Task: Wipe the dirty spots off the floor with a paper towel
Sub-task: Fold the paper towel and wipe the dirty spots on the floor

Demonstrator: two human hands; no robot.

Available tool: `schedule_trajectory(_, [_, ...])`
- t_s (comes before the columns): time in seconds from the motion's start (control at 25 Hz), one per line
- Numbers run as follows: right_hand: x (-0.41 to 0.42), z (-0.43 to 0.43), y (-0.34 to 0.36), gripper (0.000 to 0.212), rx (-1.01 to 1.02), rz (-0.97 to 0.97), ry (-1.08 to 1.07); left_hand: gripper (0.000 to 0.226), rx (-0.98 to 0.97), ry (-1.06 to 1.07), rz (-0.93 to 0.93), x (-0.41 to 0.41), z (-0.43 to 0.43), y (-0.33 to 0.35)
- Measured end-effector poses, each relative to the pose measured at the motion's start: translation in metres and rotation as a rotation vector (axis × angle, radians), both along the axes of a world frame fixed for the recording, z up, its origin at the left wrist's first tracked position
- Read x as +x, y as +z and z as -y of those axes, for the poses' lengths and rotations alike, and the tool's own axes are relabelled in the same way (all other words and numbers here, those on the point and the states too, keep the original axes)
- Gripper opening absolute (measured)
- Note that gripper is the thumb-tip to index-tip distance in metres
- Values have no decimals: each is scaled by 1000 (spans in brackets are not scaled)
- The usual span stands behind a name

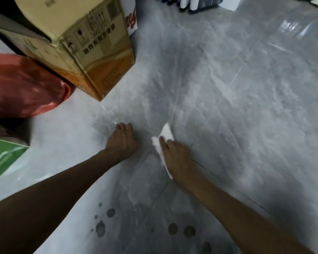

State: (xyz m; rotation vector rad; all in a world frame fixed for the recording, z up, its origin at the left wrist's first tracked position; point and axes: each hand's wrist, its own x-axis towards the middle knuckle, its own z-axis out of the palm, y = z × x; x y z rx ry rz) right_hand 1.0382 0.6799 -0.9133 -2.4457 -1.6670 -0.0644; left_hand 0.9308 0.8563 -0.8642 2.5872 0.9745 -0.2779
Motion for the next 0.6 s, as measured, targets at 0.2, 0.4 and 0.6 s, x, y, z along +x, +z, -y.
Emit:
schedule_trajectory(0.2, [70,16,1,51,-122,12,278,35,-2,-4,-43,1,-2,-8])
schedule_trajectory(0.4, [120,-49,13,27,-9,-50,-522,37,-78,15,-55,0,-6,-8])
schedule_trajectory(0.6, [12,-58,7,31,-96,-301,327,40,-80,31,-36,-3,-8,-5])
